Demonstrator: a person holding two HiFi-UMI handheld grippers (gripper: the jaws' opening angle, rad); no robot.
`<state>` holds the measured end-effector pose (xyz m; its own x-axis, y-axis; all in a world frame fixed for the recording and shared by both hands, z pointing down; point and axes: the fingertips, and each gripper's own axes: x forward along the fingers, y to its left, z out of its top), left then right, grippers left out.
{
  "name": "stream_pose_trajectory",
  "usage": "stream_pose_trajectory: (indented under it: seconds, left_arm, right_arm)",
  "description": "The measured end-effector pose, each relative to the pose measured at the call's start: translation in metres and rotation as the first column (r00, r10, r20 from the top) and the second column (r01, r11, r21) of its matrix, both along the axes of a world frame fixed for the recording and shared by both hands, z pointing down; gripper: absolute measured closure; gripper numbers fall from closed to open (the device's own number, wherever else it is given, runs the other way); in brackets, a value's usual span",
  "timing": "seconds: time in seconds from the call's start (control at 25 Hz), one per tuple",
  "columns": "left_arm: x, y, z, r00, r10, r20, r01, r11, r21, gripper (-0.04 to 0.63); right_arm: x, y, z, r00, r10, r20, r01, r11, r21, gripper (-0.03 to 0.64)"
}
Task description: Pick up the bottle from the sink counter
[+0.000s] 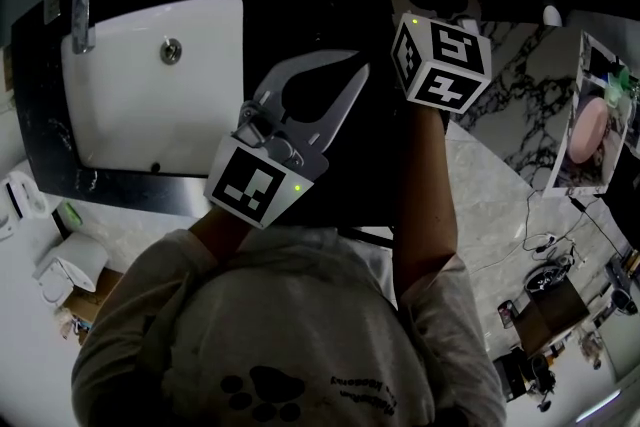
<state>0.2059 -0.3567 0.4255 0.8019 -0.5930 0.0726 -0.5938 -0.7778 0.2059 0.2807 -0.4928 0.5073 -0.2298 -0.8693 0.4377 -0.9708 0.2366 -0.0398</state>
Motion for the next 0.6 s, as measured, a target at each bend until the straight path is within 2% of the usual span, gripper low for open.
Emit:
stream_pose_trajectory:
  seconds: [0.28, 0.6]
  left_arm:
    - [-0.014, 0.01, -0.021, 1.0, -0.005, -0.004, 0.005, 1.0, 0.031, 0.594]
    - [-0.029, 0.028, -0.039, 1.0, 0.023, 0.008, -0.023, 0.998, 0.058, 0.594]
  right_arm:
    - [-0.003, 0.005, 0.001, 1.0, -0.013, -0.009, 0.013, 1.0, -0.005, 0.288]
    - [-0.007, 0.04, -0.018, 1.0, 0.027, 0.001, -0.027, 1.0, 0.003, 0.288]
